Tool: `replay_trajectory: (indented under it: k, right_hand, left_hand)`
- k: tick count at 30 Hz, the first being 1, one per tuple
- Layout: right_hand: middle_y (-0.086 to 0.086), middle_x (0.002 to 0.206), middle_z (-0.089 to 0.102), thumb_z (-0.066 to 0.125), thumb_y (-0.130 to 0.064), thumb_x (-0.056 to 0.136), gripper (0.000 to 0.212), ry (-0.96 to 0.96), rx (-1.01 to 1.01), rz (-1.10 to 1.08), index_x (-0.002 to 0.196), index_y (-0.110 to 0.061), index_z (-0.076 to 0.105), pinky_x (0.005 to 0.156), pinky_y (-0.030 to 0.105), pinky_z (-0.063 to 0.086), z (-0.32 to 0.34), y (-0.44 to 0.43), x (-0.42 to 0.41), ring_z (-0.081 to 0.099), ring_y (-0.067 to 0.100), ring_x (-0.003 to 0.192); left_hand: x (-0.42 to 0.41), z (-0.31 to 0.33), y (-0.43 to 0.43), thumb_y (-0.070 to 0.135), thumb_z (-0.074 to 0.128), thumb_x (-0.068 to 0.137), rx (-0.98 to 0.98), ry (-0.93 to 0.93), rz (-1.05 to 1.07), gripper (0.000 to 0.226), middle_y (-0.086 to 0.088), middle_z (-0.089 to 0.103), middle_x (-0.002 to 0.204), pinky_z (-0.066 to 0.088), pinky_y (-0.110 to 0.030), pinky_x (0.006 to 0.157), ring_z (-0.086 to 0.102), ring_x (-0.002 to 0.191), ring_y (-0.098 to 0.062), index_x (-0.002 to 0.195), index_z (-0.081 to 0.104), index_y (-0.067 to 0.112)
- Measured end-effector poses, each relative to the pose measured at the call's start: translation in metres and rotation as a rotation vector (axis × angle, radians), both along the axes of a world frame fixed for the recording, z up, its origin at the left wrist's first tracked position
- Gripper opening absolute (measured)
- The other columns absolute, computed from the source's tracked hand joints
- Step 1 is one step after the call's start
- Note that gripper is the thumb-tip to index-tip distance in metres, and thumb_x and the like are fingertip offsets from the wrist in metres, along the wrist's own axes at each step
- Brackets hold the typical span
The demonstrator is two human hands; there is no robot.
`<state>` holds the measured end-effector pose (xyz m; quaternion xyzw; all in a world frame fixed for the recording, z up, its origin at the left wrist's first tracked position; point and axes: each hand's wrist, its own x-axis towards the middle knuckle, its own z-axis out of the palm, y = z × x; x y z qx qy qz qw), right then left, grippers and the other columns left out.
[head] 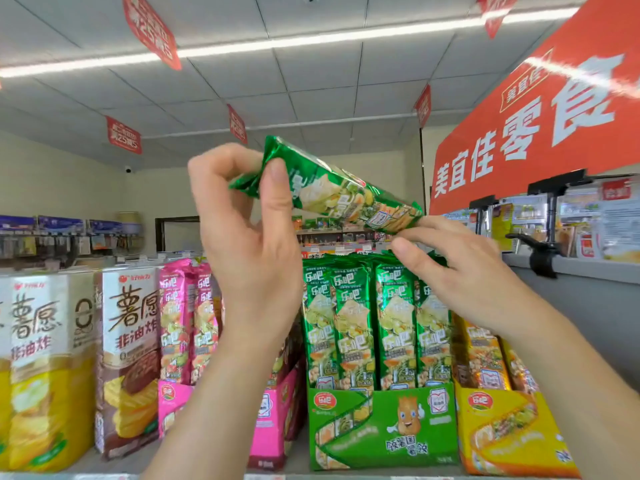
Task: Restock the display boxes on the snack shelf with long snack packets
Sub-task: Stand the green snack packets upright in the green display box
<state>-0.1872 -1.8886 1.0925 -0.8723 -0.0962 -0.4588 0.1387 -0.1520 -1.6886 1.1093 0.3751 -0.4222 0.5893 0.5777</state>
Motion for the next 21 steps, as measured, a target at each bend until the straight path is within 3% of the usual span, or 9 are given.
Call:
replay_trajectory:
  k: [3, 5, 7, 9, 11, 13, 15, 18, 21]
  right_hand:
    - [-0.022, 0.115, 0.054, 0.033, -0.073, 0.087, 0.057, -0.192, 0.186, 0.086, 0.111, -0.031, 0.063, 0.098, 0.039, 0.036, -0.001, 0.007, -0.004, 0.049, 0.006, 0.116]
    - [-0.017, 0.109, 0.061, 0.049, -0.067, 0.086, 0.040, -0.256, 0.371, 0.278, 0.103, -0.031, 0.054, 0.085, 0.027, 0.045, -0.002, 0.015, -0.011, 0.058, 0.002, 0.103]
    - [-0.007, 0.110, 0.066, 0.064, -0.044, 0.086, 0.027, -0.297, 0.496, 0.476, 0.101, -0.031, 0.047, 0.080, 0.018, 0.049, -0.007, 0.021, -0.020, 0.064, -0.001, 0.098]
    - [-0.004, 0.105, 0.072, 0.071, -0.024, 0.088, 0.031, -0.325, 0.506, 0.561, 0.106, -0.032, 0.046, 0.080, 0.015, 0.050, -0.019, 0.026, -0.034, 0.068, 0.005, 0.096]
    - [-0.008, 0.105, 0.073, 0.069, -0.035, 0.087, 0.028, -0.251, 0.450, 0.585, 0.111, -0.037, 0.054, 0.085, 0.016, 0.050, -0.035, 0.032, -0.050, 0.068, 0.007, 0.100]
    - [-0.012, 0.106, 0.072, 0.066, -0.054, 0.080, 0.031, -0.096, 0.396, 0.563, 0.109, -0.043, 0.063, 0.085, 0.015, 0.050, -0.054, 0.036, -0.063, 0.067, 0.006, 0.103]
    - [-0.018, 0.106, 0.071, 0.069, -0.058, 0.073, 0.034, 0.030, 0.384, 0.518, 0.106, -0.049, 0.067, 0.082, 0.011, 0.049, -0.073, 0.041, -0.072, 0.065, 0.000, 0.104]
    - [-0.024, 0.100, 0.072, 0.072, -0.053, 0.070, 0.031, 0.026, 0.431, 0.485, 0.101, -0.045, 0.071, 0.079, 0.004, 0.045, -0.097, 0.051, -0.080, 0.066, -0.006, 0.096]
    - [-0.028, 0.095, 0.071, 0.072, -0.037, 0.073, 0.026, -0.061, 0.469, 0.473, 0.096, -0.048, 0.072, 0.076, 0.001, 0.043, -0.116, 0.065, -0.084, 0.065, -0.010, 0.090]
  left_hand:
    - [-0.002, -0.037, 0.008, 0.010, 0.047, 0.100, -0.082, 0.150, -0.229, 0.017, -0.009, 0.046, 0.099, 0.049, -0.051, 0.070, 0.049, 0.085, -0.020, 0.100, 0.041, 0.026]
    - [-0.004, -0.055, 0.013, 0.006, 0.044, 0.097, -0.113, 0.219, -0.431, 0.019, -0.002, 0.052, 0.100, 0.053, -0.038, 0.077, 0.055, 0.089, -0.013, 0.102, 0.043, 0.024]
    - [-0.008, -0.073, 0.015, 0.006, 0.043, 0.096, -0.125, 0.291, -0.533, 0.027, 0.001, 0.057, 0.103, 0.054, -0.035, 0.078, 0.058, 0.093, -0.013, 0.110, 0.052, 0.028]
    - [-0.013, -0.088, 0.017, 0.011, 0.044, 0.094, -0.105, 0.405, -0.560, 0.034, -0.008, 0.058, 0.115, 0.055, -0.036, 0.078, 0.056, 0.099, -0.019, 0.113, 0.062, 0.034]
    - [-0.019, -0.098, 0.020, 0.017, 0.046, 0.094, -0.090, 0.489, -0.597, 0.031, -0.015, 0.057, 0.129, 0.055, -0.034, 0.076, 0.057, 0.102, -0.019, 0.109, 0.068, 0.033]
    - [-0.022, -0.104, 0.024, 0.018, 0.049, 0.097, -0.088, 0.526, -0.676, 0.024, -0.011, 0.063, 0.118, 0.055, -0.031, 0.074, 0.062, 0.096, -0.015, 0.108, 0.069, 0.027]
    - [-0.025, -0.107, 0.028, 0.018, 0.050, 0.096, -0.084, 0.570, -0.765, 0.021, -0.004, 0.065, 0.101, 0.054, -0.029, 0.068, 0.060, 0.086, -0.013, 0.108, 0.067, 0.022]
    - [-0.027, -0.112, 0.037, 0.013, 0.050, 0.097, -0.077, 0.662, -0.894, 0.021, -0.002, 0.064, 0.087, 0.052, -0.028, 0.062, 0.057, 0.076, -0.013, 0.106, 0.069, 0.013]
    - [-0.032, -0.118, 0.043, 0.020, 0.055, 0.089, -0.036, 0.706, -0.886, 0.022, 0.001, 0.066, 0.079, 0.054, -0.028, 0.063, 0.061, 0.073, -0.012, 0.093, 0.076, 0.016]
